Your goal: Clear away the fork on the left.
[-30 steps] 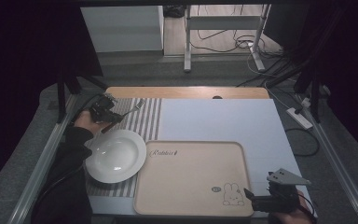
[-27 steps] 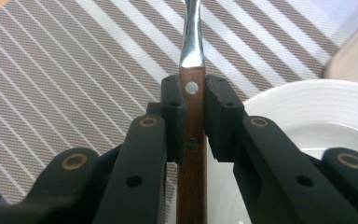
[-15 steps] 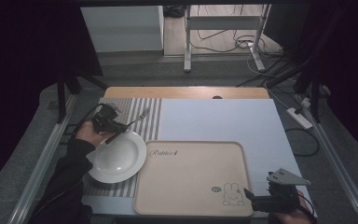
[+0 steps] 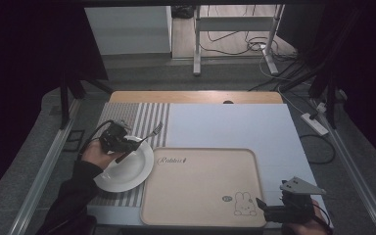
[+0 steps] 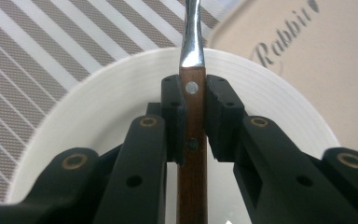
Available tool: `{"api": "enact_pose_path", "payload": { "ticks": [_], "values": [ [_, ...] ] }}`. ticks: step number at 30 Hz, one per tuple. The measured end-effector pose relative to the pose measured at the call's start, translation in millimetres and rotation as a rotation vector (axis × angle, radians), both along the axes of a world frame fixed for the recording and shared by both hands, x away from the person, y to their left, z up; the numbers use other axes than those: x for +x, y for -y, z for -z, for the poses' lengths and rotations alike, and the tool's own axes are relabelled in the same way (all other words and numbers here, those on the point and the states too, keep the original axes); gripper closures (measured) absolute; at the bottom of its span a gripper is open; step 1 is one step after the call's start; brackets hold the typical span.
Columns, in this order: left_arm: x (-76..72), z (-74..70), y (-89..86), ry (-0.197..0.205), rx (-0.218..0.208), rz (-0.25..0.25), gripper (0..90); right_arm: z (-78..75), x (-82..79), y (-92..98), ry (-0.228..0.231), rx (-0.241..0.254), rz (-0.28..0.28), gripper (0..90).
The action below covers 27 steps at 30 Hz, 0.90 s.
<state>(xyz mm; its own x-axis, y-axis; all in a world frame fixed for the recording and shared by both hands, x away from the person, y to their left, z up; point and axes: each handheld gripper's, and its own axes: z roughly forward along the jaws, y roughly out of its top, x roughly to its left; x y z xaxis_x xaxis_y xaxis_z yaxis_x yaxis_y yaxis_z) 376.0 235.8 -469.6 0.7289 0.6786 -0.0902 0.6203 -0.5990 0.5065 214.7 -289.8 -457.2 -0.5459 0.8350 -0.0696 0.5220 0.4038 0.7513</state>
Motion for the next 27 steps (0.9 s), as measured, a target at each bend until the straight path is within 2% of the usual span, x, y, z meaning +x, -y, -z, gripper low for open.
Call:
{"api": "enact_pose_path", "payload": {
  "ticks": [11,16,22,27],
  "values": [
    [-27.8,1.9,22.2,-0.015,-0.004,-0.003,77.8,-0.2,-1.0,-0.5,0.009,-0.005,-0.011,0.0],
    [-41.3,2.5,36.7,-0.028,0.003,0.000,77.8,-0.3,-1.4,-0.8,0.010,-0.006,-0.015,0.0],
    [-58.1,1.4,55.5,-0.046,-0.014,0.012,77.8,-0.4,-1.7,-1.1,0.011,-0.006,-0.020,0.0],
    [-69.7,6.5,74.1,-0.051,-0.019,0.021,77.8,-0.3,-1.7,-1.2,0.012,-0.007,-0.022,0.0]
  ]
}}
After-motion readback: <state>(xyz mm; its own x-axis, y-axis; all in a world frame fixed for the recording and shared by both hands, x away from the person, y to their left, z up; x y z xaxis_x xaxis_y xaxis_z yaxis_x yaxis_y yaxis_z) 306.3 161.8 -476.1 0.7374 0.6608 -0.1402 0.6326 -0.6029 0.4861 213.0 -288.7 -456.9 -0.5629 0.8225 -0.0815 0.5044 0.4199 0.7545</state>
